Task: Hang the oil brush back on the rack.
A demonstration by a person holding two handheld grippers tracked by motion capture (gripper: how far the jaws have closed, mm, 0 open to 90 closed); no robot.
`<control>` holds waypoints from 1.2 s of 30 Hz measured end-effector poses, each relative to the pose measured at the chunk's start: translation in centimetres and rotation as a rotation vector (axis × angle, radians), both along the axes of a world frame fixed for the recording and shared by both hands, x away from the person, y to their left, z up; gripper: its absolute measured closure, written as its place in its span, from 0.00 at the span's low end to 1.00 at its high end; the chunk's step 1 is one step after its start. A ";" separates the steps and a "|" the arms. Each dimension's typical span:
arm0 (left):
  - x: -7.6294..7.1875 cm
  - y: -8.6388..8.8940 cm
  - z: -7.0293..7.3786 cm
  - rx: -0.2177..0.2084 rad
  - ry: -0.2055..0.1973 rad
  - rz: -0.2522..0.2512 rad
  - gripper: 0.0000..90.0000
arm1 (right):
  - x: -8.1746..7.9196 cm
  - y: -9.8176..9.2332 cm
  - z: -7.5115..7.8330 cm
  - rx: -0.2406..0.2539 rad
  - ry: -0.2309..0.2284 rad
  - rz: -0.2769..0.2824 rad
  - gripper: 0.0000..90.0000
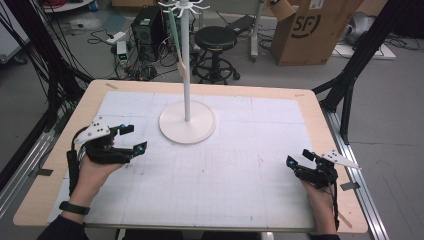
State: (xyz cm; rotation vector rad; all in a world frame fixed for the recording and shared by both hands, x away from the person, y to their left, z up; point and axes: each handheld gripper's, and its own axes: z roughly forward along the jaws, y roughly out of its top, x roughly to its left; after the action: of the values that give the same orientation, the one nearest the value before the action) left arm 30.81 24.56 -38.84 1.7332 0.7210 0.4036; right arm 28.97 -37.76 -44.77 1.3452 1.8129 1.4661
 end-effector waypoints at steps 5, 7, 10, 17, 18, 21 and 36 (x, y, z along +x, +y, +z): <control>-0.5 0.7 -2.4 -0.005 0.038 -0.019 0.23 | 0.0 0.0 0.0 -0.009 -0.005 0.000 0.19; -0.7 0.9 -3.1 0.003 0.040 -0.024 0.23 | 0.0 0.0 0.0 -0.009 -0.005 0.000 0.19; -0.8 1.0 -4.0 0.028 0.052 -0.020 0.23 | 0.0 0.0 0.0 -0.010 -0.006 0.000 0.19; -0.9 1.4 -5.6 0.024 0.074 -0.003 0.23 | -0.1 0.2 0.0 -0.020 -0.010 0.001 0.19; -0.9 1.4 -5.7 0.026 0.076 -0.002 0.23 | -0.1 0.2 0.0 -0.021 -0.012 -0.001 0.19; -1.0 1.3 -5.9 0.032 0.078 -0.003 0.23 | -0.1 0.2 0.0 -0.020 -0.012 -0.002 0.19; -0.9 1.5 -6.0 0.016 0.094 0.028 0.21 | -0.1 0.2 0.0 -0.024 -0.014 -0.008 0.19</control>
State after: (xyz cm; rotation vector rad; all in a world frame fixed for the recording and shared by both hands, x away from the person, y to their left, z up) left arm 29.92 26.05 -44.83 1.7678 0.8130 0.3493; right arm 28.85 -37.53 -44.74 1.3254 1.8087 1.4422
